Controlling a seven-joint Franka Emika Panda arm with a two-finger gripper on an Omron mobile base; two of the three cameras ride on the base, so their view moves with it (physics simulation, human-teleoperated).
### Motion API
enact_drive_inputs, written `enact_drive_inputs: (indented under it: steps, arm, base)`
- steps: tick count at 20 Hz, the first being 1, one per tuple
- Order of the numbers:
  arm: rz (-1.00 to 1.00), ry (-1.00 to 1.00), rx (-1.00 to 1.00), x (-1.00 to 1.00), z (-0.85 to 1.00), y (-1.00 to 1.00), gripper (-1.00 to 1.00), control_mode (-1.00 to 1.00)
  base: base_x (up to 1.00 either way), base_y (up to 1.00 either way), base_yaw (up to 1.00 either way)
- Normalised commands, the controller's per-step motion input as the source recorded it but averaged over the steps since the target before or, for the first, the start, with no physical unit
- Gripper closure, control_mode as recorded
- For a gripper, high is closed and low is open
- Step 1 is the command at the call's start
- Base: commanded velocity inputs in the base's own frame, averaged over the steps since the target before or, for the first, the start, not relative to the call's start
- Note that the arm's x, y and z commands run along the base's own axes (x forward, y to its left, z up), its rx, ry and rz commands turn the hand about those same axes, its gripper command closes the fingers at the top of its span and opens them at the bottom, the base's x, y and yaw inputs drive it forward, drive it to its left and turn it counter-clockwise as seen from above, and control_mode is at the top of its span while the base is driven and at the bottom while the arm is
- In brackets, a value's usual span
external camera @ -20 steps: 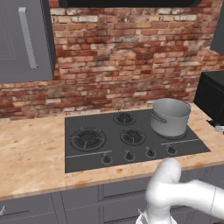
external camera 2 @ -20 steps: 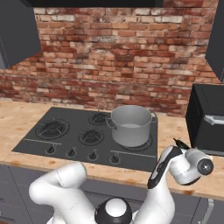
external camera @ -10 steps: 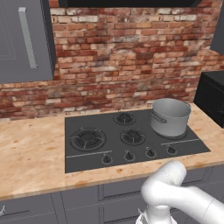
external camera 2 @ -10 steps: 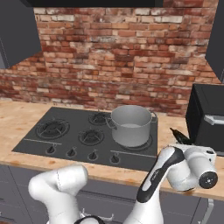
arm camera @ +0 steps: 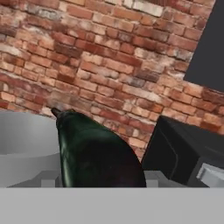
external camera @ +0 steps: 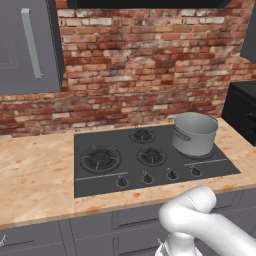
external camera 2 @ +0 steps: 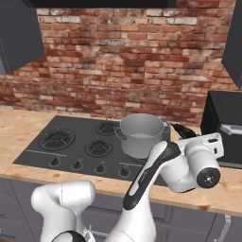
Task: Turn on the burner for the pot on the stove. Wait thirty seconds for the pot to heat up. Then add the eggplant to the pot.
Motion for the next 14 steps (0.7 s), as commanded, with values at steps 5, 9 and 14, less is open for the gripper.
enact_drive_inputs:
  steps: [5, 9, 14]
  arm:
    - [-0.02, 0.09, -0.28, 0.00, 0.79, 1.00, 1.00, -1.00]
    - [0.00, 0.08, -0.32, 0.00, 0.58, 0.98, 1.00, -1.00]
    - [0.00, 0.31, -0.38, 0.02, 0.41, 0.69, 1.00, -1.00]
  base:
    - [0.00, 0.00, 0.00]
    - [0.00, 0.00, 0.00]
    - [0.00, 0.00, 0.00]
